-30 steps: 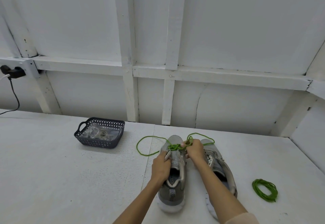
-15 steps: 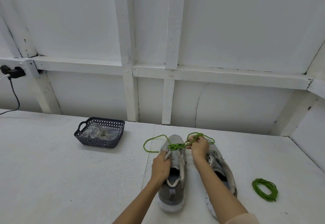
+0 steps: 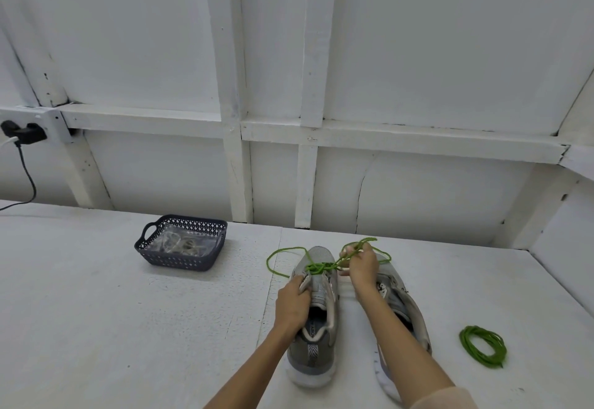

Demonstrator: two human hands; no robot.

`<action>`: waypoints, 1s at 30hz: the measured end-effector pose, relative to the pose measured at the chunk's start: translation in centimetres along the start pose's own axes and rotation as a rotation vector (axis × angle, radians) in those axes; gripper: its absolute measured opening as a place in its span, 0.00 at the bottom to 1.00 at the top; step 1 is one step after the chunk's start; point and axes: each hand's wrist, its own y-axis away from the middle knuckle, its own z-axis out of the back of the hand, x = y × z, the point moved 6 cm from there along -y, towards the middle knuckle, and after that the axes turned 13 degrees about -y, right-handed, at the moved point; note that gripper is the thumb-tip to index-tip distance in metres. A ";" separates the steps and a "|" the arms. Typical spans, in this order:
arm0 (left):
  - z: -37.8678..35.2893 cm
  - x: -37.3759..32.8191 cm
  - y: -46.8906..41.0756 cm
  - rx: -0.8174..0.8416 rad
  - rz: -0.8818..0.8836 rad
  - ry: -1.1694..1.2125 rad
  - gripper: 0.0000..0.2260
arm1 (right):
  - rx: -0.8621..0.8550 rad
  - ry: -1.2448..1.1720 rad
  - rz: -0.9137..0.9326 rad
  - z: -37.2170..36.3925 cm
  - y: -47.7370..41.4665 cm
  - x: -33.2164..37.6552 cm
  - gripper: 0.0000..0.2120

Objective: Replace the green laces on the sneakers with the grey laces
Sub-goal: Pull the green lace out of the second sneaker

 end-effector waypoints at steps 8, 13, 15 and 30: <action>0.0 0.0 0.0 -0.008 -0.005 0.003 0.08 | 0.197 0.103 -0.232 -1.0 -0.1 -2.8 0.04; 0.0 0.0 -0.1 -0.012 -0.012 0.013 0.07 | -0.027 0.029 -0.024 -0.3 0.1 -0.9 0.10; 0.0 0.0 0.0 -0.009 -0.010 0.006 0.06 | -0.094 -0.047 -0.045 -0.1 0.0 -0.9 0.08; -0.1 0.1 -0.2 -0.017 -0.014 -0.001 0.07 | -0.013 0.004 -0.113 -0.5 0.0 -1.0 0.06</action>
